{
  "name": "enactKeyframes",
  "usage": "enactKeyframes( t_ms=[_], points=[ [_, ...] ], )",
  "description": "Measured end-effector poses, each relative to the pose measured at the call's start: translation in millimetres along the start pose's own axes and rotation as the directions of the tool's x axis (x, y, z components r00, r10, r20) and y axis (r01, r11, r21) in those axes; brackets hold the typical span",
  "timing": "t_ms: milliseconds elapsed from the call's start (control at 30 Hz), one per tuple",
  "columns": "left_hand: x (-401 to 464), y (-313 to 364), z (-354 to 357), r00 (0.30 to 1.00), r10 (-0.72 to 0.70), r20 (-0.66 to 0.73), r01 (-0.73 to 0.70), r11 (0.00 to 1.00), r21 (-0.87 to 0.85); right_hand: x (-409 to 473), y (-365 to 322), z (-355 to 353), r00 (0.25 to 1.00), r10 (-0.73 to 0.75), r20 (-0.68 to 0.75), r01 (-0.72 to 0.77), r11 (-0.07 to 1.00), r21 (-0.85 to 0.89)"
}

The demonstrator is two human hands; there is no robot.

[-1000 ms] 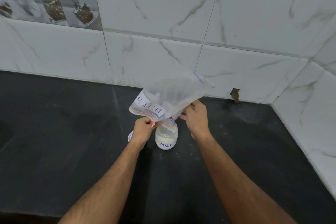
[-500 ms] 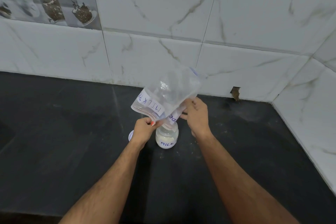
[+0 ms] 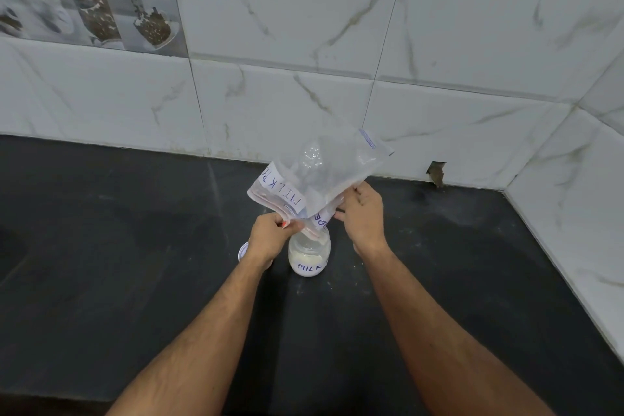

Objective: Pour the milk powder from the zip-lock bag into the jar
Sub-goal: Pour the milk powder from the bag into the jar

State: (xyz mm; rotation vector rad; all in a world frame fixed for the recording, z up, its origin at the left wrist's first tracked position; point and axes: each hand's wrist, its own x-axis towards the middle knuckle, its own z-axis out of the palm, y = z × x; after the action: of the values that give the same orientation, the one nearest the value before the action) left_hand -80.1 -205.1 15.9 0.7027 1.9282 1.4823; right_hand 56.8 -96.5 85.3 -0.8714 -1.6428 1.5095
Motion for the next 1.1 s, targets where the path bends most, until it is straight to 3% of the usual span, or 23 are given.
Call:
enactKeyframes(
  t_ms=[200, 367, 467, 667, 933, 1033, 1100],
  points=[
    [-12.2, 17.0, 1.3, 0.995, 0.054, 0.088, -0.038, 0.984, -0.176, 7.1, -6.3, -11.5, 0.997, 0.051, -0.057, -0.045, 0.995, 0.093],
    [-11.9, 30.1, -9.1, 0.955, 0.105, 0.277, -0.04, 0.972, -0.231, 17.4, -4.8, -34.1, 0.965, 0.251, -0.071, -0.23, 0.946, 0.228],
    [-4.5, 37.9, -11.8, 0.921, 0.099, 0.376, 0.006, 0.963, -0.268, 21.1, -4.9, -44.3, 0.92, 0.392, -0.013, -0.358, 0.853, 0.38],
    [9.1, 89.3, 28.8, 0.976, -0.008, 0.219, 0.085, 0.934, -0.346, 31.0, -5.1, -89.3, 0.846, 0.533, 0.032, -0.439, 0.661, 0.609],
    [15.0, 111.7, 61.1, 0.985, -0.057, 0.161, 0.113, 0.924, -0.365, 24.3, 2.3, -104.4, 0.823, 0.566, 0.047, -0.463, 0.62, 0.634],
    [18.4, 124.2, 75.9, 0.99, -0.063, 0.123, 0.105, 0.923, -0.37, 26.2, 0.1, -120.8, 0.815, 0.58, 0.007, -0.509, 0.71, 0.486],
    [21.3, 132.9, 85.3, 0.993, -0.071, 0.089, 0.099, 0.925, -0.367, 30.1, 1.7, -129.1, 0.823, 0.554, -0.124, -0.5, 0.811, 0.304]
  ],
)
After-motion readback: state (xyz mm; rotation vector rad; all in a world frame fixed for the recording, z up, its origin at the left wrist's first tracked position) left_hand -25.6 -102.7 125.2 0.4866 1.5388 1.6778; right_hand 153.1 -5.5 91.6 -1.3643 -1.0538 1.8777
